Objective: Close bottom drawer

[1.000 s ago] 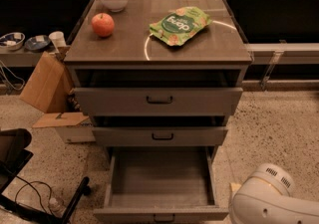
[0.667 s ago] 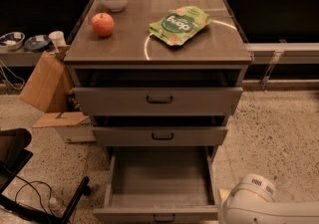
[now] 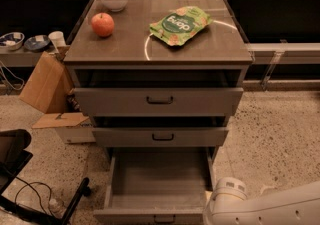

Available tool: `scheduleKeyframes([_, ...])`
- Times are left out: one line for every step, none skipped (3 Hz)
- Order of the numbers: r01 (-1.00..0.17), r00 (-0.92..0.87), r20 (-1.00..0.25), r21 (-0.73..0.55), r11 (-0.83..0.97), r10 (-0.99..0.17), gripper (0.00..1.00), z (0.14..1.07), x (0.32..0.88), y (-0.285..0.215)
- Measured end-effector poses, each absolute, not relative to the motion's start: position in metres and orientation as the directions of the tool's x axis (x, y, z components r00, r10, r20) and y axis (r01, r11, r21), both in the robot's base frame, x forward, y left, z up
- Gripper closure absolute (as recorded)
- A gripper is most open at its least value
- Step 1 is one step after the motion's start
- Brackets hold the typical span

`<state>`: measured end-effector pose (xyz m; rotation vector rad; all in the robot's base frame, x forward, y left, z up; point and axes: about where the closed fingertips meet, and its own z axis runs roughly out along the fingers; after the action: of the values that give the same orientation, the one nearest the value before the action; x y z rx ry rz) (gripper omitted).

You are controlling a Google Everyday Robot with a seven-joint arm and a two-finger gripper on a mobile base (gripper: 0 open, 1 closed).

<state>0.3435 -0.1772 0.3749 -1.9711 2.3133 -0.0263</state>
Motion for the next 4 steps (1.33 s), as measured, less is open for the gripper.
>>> scheduleKeyframes([-0.988, -0.102, -0.058, -0.108, 0.108, -0.993, 0.00, 0.366, 0.349, -0.178])
scheduleKeyframes([-0.986, -0.131, -0.052, -0.095, 0.135, -0.990, 0.00, 0.353, 0.348, -0.182])
scheduleKeyframes([-0.986, -0.164, -0.037, -0.024, 0.165, -0.986, 0.02, 0.284, 0.337, -0.195])
scheduleKeyframes([-0.980, -0.194, -0.045, 0.052, 0.192, -0.980, 0.24, 0.221, 0.310, -0.202])
